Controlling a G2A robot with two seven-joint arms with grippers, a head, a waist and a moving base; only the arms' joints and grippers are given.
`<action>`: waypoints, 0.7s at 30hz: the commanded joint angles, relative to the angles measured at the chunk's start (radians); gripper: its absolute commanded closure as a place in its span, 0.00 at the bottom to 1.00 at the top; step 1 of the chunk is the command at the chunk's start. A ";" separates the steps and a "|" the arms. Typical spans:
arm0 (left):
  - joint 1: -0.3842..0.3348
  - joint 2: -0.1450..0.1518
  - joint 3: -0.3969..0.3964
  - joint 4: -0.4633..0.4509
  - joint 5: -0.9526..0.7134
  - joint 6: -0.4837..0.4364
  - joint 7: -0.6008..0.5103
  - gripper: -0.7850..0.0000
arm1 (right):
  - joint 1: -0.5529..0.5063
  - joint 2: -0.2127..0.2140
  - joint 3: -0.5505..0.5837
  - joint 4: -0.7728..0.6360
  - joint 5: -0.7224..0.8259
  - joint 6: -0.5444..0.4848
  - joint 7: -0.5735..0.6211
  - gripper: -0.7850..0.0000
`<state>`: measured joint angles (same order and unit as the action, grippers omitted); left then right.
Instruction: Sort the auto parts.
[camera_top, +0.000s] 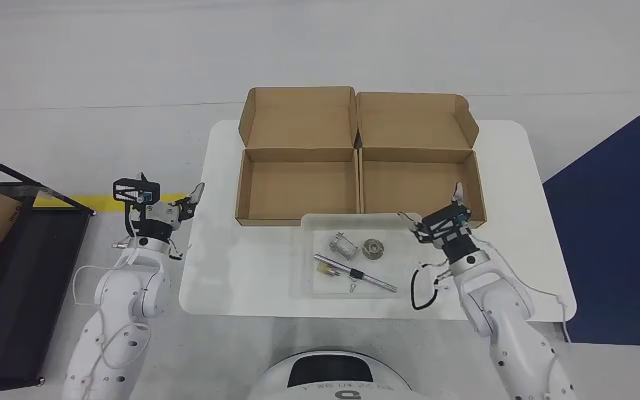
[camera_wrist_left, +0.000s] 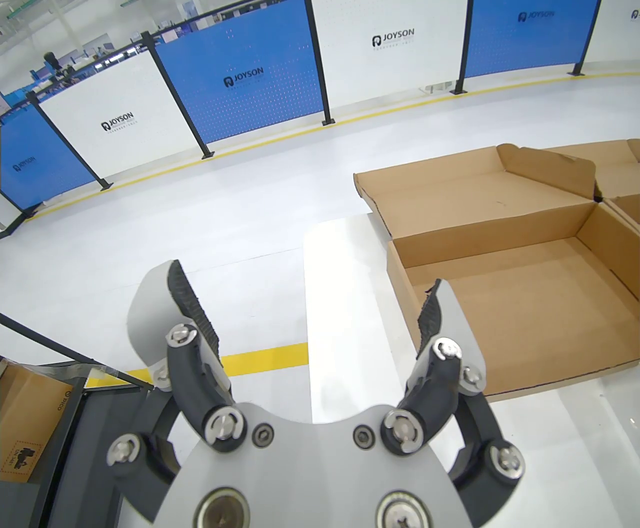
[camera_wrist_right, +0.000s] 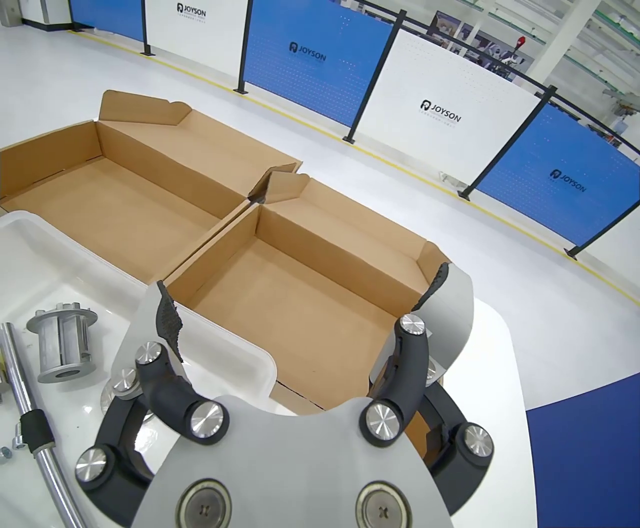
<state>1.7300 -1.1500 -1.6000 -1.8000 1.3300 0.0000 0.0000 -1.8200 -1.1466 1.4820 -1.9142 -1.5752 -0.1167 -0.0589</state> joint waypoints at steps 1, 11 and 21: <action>0.000 0.000 0.000 0.000 0.000 0.000 0.000 0.00 | 0.000 0.000 0.000 0.000 0.000 0.000 0.000 0.00; 0.000 0.000 0.000 0.000 0.000 0.000 0.000 0.00 | -0.014 0.013 0.012 0.027 0.081 -0.278 -0.073 0.00; 0.000 0.000 0.000 0.000 0.000 0.000 0.000 0.00 | -0.038 0.051 0.058 -0.035 0.096 -0.755 0.036 0.40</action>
<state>1.7300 -1.1500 -1.6000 -1.8000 1.3300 0.0000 0.0000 -1.8665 -1.0959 1.5434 -1.9505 -1.4801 -0.8825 -0.0486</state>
